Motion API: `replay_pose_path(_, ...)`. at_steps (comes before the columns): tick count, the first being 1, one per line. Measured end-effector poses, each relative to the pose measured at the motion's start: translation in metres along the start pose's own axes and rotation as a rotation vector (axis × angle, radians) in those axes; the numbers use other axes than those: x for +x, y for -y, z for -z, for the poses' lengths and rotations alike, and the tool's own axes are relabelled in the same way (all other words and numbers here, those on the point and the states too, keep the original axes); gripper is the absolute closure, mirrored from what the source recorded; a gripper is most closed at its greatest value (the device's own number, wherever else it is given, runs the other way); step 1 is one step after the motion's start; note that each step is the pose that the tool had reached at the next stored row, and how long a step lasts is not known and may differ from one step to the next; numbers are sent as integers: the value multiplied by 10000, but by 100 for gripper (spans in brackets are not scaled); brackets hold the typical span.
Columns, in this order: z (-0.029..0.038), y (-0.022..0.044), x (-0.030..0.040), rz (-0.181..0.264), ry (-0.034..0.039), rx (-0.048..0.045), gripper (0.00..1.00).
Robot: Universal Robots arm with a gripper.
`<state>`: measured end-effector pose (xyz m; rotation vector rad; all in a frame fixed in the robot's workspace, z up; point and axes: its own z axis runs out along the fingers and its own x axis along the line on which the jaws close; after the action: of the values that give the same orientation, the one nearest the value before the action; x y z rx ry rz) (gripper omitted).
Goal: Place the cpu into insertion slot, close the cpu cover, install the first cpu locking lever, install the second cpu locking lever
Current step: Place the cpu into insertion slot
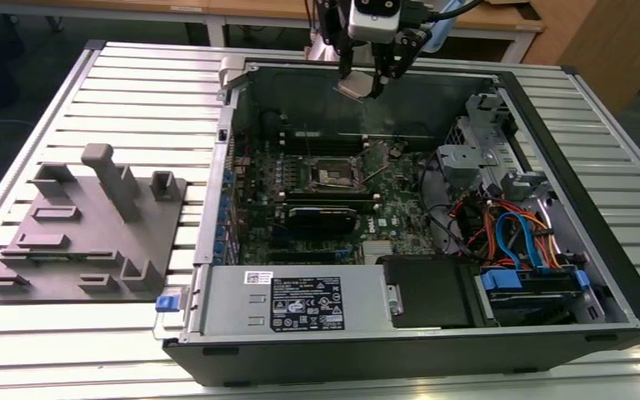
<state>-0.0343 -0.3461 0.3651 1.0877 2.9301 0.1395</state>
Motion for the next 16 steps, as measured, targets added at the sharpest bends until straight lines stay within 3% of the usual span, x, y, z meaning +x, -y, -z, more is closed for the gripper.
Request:
replay_pose_path(5,0,0,0,-234,21,-5,46)
replay_pose_path(12,-5,1,0,-1356,120,-25,46)
replay_pose_path(16,-5,0,0,-1483,131,-27,46)
